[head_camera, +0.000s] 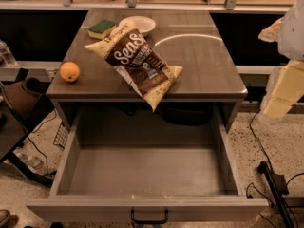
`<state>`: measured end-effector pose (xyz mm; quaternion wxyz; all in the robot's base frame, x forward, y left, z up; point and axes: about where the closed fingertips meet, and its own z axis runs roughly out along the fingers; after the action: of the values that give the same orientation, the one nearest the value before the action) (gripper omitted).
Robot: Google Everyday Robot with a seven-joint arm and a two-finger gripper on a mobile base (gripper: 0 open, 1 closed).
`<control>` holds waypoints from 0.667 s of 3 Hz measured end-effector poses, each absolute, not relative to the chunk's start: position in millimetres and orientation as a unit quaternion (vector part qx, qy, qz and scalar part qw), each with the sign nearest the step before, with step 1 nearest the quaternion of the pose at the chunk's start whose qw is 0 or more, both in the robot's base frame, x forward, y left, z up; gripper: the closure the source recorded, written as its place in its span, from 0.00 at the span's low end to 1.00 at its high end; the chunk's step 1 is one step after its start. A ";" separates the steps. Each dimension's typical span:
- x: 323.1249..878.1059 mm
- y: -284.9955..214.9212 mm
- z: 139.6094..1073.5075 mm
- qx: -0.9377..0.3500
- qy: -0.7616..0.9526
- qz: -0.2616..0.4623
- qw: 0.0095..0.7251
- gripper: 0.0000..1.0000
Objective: Place brown chip bag into top drawer
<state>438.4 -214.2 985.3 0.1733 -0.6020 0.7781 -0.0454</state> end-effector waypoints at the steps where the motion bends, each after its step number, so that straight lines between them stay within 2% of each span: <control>1: 438.4 -214.2 985.4 -0.602 0.778 -0.045 0.173 0.00; 2: 449.2 -201.2 1002.0 -0.587 0.779 -0.021 0.221 0.00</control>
Offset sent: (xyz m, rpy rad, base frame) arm 0.0357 0.0381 0.0538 0.3301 -0.1297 -0.0352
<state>449.2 -201.2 1002.0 0.2212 -0.5870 0.7785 -0.0205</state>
